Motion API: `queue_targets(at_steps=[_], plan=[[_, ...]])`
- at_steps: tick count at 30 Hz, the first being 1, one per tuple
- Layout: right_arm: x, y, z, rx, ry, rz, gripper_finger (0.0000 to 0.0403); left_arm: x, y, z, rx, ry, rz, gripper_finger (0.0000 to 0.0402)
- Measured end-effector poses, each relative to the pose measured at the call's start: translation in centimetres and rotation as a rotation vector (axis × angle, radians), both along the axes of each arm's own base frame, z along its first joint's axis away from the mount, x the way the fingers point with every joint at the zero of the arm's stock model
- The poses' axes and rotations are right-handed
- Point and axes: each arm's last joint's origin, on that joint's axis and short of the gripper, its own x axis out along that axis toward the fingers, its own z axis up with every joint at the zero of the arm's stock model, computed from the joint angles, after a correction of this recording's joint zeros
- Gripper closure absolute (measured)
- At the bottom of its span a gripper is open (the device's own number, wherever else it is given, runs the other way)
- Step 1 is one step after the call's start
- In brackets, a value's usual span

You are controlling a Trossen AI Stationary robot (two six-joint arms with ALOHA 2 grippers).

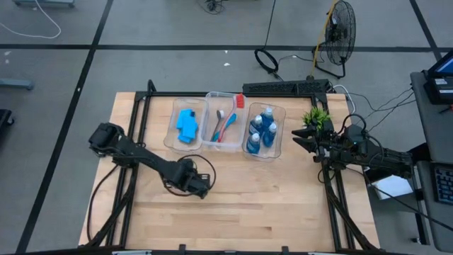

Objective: Pick & Place Kitchen Sink Supplies
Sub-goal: Put the green dish brush into the middle transparent bin

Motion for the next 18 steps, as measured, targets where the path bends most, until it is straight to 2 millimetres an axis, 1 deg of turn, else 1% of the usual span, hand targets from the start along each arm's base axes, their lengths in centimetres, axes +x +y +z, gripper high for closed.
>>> queue_targets(at_steps=[6,10,13,15,18], plan=[[0.0,0.0,0.0,0.000,0.000,0.000,0.0261,0.1,0.3,-1.3,0.048,0.061,0.031,0.0204],[0.0,0.0,0.0,0.000,0.000,0.000,0.0261,-0.5,1.1,-2.6,0.056,0.095,0.062,0.0204],[0.0,0.0,0.0,0.000,0.000,0.000,0.0261,-0.8,1.6,-4.0,0.043,0.067,0.080,0.0204],[0.0,0.0,0.0,0.000,0.000,0.000,0.0261,-0.8,1.8,-4.6,0.020,0.023,0.085,0.0204],[0.0,0.0,0.0,0.000,0.000,0.000,0.0261,-1.1,2.2,-5.5,0.003,0.002,0.074,0.0204]])
